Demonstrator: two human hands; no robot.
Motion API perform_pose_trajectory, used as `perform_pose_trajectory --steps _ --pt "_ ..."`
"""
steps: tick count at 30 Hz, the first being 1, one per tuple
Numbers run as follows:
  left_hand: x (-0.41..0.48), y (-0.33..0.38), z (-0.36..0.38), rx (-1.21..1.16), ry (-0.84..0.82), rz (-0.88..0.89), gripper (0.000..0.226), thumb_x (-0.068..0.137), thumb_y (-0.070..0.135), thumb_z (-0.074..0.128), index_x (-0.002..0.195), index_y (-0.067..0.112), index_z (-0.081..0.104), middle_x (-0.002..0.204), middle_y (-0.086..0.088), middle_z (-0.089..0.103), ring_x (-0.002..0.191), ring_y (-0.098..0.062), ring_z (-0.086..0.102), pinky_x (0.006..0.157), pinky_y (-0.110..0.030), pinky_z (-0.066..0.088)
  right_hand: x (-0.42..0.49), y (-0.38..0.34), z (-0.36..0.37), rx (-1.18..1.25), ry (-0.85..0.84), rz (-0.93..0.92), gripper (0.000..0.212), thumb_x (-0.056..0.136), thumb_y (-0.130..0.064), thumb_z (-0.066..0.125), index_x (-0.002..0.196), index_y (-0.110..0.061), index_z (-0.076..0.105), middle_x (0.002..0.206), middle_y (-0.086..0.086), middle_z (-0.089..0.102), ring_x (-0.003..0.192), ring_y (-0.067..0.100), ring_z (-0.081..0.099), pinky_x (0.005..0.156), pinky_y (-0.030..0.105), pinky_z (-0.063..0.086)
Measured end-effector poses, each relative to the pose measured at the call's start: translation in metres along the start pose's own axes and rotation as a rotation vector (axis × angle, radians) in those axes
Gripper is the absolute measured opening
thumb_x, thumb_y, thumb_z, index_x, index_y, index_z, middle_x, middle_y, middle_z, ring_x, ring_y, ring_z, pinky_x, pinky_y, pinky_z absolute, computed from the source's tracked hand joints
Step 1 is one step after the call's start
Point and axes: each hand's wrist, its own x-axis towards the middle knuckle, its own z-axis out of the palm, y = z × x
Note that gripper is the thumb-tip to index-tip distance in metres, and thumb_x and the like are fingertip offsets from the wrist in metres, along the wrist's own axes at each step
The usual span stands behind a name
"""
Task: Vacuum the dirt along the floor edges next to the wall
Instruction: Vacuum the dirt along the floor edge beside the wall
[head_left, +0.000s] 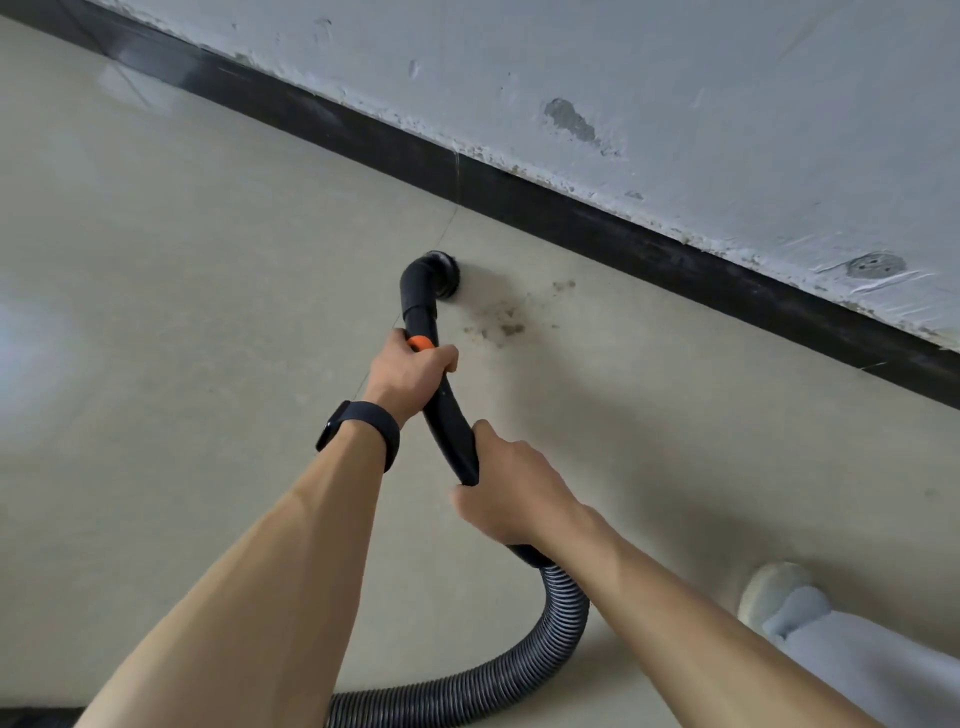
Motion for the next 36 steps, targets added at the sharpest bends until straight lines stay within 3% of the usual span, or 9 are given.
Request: perform_pose_trajectory --steps 4,10,28,36 --pt "-0.026 -0.034 -0.026 0.079 0.047 -0.033 0.031 0.073 0.024 0.068 0.097 0.014 0.05 0.091 -0.011 0.065 0.077 -0.027 0.065 0.064 -0.038 0.056 -0.019 -0.01 0.031 -0.088 -0.034 -0.049 0.023 0.089 -0.023 0.056 0.102 -0.018 0.037 0.081 0.004 0.054 0.067 0.026 0.052 0.054 0.035 0.036" --pt "-0.047 -0.06 -0.027 0.119 -0.002 -0.044 0.029 0.079 0.018 0.067 0.101 0.009 0.051 0.084 -0.008 0.058 0.068 -0.021 0.058 0.055 -0.03 0.049 -0.045 -0.004 0.054 -0.13 -0.048 -0.044 0.021 0.089 -0.021 0.053 0.099 -0.019 0.034 0.076 0.002 0.05 0.061 0.023 0.046 0.051 0.036 0.032" --pt "-0.043 -0.035 0.024 0.128 -0.053 0.068 0.034 0.078 0.018 0.067 0.105 0.009 0.05 0.083 -0.005 0.055 0.068 -0.018 0.054 0.055 -0.028 0.043 -0.052 0.03 0.04 0.058 0.018 0.067 0.022 0.086 -0.028 0.055 0.095 -0.023 0.036 0.08 0.002 0.057 0.067 0.023 0.051 0.057 0.035 0.039" --pt "-0.031 -0.017 0.035 0.152 -0.05 0.067 0.036 0.077 0.019 0.067 0.107 0.009 0.049 0.086 -0.005 0.056 0.071 -0.019 0.056 0.058 -0.03 0.048 -0.042 0.035 0.025 0.099 0.032 0.068 0.022 0.087 -0.028 0.056 0.097 -0.021 0.038 0.079 0.001 0.057 0.068 0.024 0.052 0.059 0.035 0.04"
